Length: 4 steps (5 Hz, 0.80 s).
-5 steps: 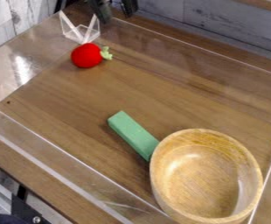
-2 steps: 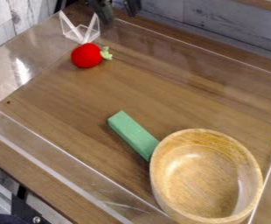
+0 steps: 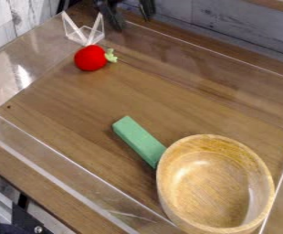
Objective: Move the red object to the left side of the table
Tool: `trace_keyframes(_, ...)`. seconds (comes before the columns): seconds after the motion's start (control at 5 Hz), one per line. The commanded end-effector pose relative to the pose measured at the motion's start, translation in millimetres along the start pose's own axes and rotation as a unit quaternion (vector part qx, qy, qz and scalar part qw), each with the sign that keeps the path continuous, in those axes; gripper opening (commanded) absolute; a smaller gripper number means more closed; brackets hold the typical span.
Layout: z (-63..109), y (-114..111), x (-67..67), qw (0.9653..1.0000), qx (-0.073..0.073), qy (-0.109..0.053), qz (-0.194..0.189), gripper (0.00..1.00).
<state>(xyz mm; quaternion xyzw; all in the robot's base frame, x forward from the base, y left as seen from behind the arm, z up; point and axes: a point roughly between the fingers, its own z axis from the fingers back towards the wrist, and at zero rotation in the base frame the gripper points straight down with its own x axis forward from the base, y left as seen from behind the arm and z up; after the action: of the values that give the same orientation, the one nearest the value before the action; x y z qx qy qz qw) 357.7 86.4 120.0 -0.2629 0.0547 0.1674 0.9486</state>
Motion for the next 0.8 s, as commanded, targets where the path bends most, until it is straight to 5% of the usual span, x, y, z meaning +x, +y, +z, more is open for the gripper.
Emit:
trace_keyframes(0.0,22.5,-30.1,-9.5,0.9983,0.017,-0.051,-0.02,1.0)
trace_keyframes(0.2,10.3,-38.5,-10.4,0.9968,0.048,-0.047,-0.042,1.0)
trace_keyframes(0.4,5.9,-29.9,-9.2,0.9956,0.064,-0.039,-0.057,1.0)
trace_keyframes(0.6,11.0,-25.7,-8.1,0.9932,0.08,-0.027,-0.08,0.0)
